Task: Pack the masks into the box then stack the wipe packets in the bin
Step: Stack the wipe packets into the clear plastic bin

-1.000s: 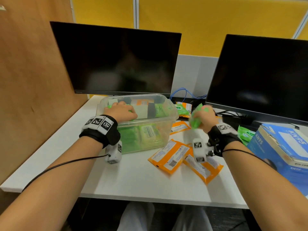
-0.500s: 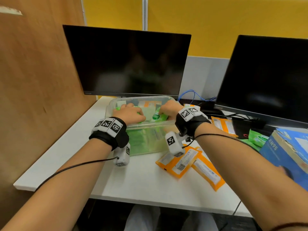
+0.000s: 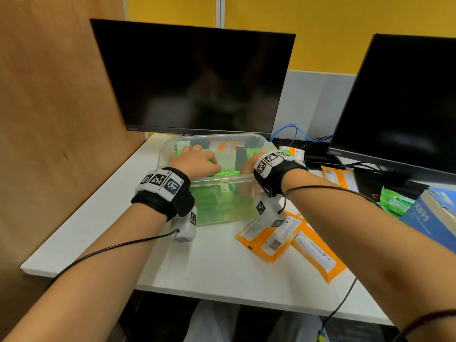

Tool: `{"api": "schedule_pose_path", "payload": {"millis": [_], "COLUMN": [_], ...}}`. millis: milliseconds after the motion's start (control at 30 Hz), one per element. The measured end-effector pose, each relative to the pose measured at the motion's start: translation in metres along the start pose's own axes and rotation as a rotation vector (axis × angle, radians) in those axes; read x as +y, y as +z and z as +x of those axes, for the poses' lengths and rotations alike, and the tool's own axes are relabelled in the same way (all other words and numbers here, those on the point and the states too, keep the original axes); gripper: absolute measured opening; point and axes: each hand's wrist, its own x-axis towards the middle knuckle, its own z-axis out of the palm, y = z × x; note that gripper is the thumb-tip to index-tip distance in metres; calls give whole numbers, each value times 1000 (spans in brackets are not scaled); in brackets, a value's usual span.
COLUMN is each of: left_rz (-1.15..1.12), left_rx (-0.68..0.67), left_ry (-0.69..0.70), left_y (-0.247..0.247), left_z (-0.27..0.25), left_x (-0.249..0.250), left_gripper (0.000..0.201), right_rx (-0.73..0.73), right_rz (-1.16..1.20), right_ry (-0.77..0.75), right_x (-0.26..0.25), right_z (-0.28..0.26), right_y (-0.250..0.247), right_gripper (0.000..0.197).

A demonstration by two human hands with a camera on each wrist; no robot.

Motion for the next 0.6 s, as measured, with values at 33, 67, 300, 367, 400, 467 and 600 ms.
{"api": "schedule_pose_path", "payload": {"millis": [33, 67, 300, 367, 400, 467, 600], "left_rz": [5, 9, 8, 7, 6, 6, 18], "left_rx": [0, -1, 0, -4, -6, -2, -1], "left_ry": [2, 3, -9, -3, 1, -2, -40], "left_y": [0, 1, -1, -2, -2, -2, 0], "left_z": [0, 0, -2, -2, -2, -1, 5], "left_x": [0, 0, 2, 1, 1, 1, 3], "left_gripper": [35, 35, 34, 32, 32, 31, 30], "right_rx": [-13, -24, -26, 147, 244, 366, 318], "right_rz": [-3, -2, 278, 796, 1064, 1394, 1349], "right_ry": [3, 16, 40, 115, 110, 148, 343], "right_x": [0, 1, 2, 6, 15, 41, 97], "right_z": [0, 1, 42, 35, 32, 25, 29], "right_y": [0, 2, 11, -9, -20, -34, -14], "right_gripper": [30, 32, 44, 31, 25, 18, 11]}}
